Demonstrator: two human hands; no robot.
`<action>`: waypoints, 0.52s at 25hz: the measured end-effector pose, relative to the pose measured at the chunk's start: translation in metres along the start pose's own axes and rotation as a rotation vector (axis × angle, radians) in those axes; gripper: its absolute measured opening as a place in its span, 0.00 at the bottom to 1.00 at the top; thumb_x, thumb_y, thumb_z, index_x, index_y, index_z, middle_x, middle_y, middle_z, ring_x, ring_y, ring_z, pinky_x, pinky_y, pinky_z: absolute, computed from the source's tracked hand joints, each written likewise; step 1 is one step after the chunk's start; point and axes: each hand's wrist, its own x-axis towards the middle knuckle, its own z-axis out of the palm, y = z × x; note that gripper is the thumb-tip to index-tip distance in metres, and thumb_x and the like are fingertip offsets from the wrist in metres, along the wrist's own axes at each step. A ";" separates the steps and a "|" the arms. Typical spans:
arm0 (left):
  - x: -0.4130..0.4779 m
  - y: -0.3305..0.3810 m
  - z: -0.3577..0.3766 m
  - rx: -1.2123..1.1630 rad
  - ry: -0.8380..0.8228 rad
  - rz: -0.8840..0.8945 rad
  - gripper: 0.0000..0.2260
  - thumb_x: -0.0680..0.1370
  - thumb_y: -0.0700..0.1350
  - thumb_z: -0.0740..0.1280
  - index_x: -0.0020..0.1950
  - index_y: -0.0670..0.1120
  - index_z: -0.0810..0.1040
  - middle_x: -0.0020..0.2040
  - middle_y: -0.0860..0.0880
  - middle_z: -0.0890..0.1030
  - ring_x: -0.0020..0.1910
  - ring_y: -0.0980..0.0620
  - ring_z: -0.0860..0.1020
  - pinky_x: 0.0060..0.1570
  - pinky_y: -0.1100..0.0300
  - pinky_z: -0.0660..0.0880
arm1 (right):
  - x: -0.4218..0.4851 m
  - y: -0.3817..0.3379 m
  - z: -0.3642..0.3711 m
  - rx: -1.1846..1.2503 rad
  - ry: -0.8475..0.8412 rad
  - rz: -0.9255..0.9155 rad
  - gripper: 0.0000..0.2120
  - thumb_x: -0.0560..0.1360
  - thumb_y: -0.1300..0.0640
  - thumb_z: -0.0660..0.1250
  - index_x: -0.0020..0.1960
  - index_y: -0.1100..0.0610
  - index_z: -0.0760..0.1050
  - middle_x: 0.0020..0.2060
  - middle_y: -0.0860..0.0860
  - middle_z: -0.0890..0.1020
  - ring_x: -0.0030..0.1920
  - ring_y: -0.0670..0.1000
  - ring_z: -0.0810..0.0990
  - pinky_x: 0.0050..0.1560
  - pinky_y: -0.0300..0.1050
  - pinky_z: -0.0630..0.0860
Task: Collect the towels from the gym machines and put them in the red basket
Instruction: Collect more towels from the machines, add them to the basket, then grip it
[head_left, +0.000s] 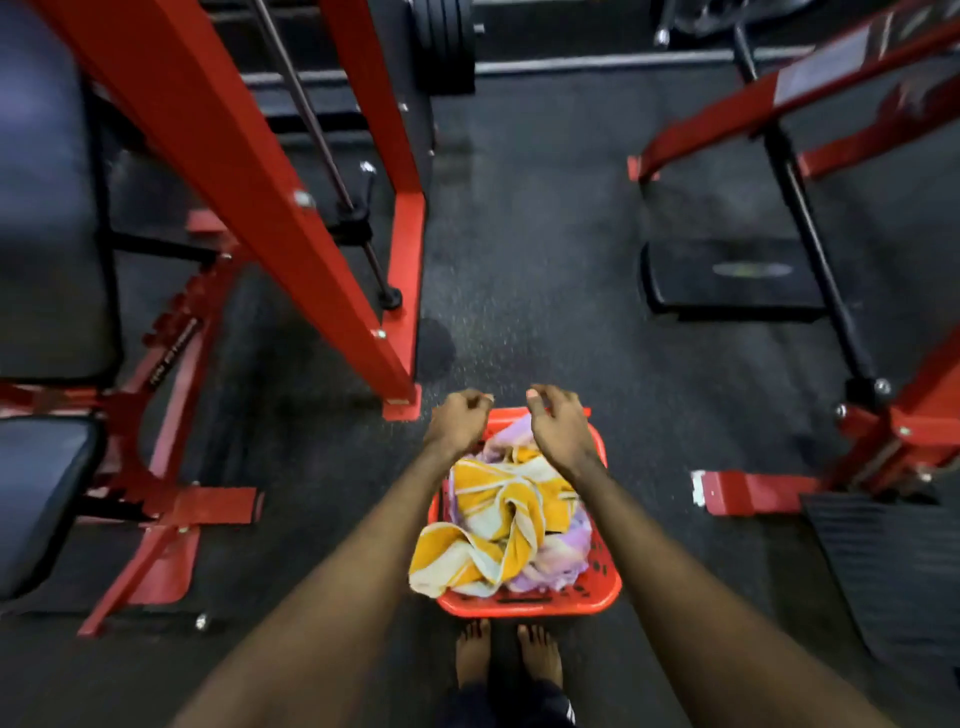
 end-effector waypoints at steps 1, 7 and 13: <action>-0.012 0.015 -0.025 -0.074 0.041 0.040 0.13 0.75 0.57 0.63 0.46 0.53 0.83 0.48 0.46 0.87 0.52 0.44 0.84 0.54 0.49 0.79 | -0.004 -0.029 -0.015 0.008 -0.005 -0.020 0.16 0.83 0.54 0.60 0.65 0.60 0.76 0.63 0.60 0.76 0.68 0.56 0.72 0.67 0.40 0.62; -0.129 0.073 -0.152 -0.238 0.284 0.250 0.10 0.75 0.57 0.63 0.46 0.55 0.83 0.44 0.52 0.86 0.47 0.49 0.84 0.49 0.53 0.78 | -0.044 -0.176 -0.083 -0.023 -0.088 -0.173 0.17 0.84 0.51 0.57 0.55 0.62 0.80 0.46 0.58 0.81 0.55 0.59 0.77 0.60 0.50 0.72; -0.256 0.054 -0.245 -0.318 0.522 0.234 0.09 0.80 0.43 0.65 0.43 0.50 0.82 0.38 0.49 0.83 0.35 0.55 0.78 0.34 0.65 0.71 | -0.121 -0.284 -0.057 0.038 -0.319 -0.277 0.18 0.84 0.48 0.55 0.48 0.53 0.80 0.43 0.52 0.83 0.39 0.54 0.80 0.36 0.44 0.74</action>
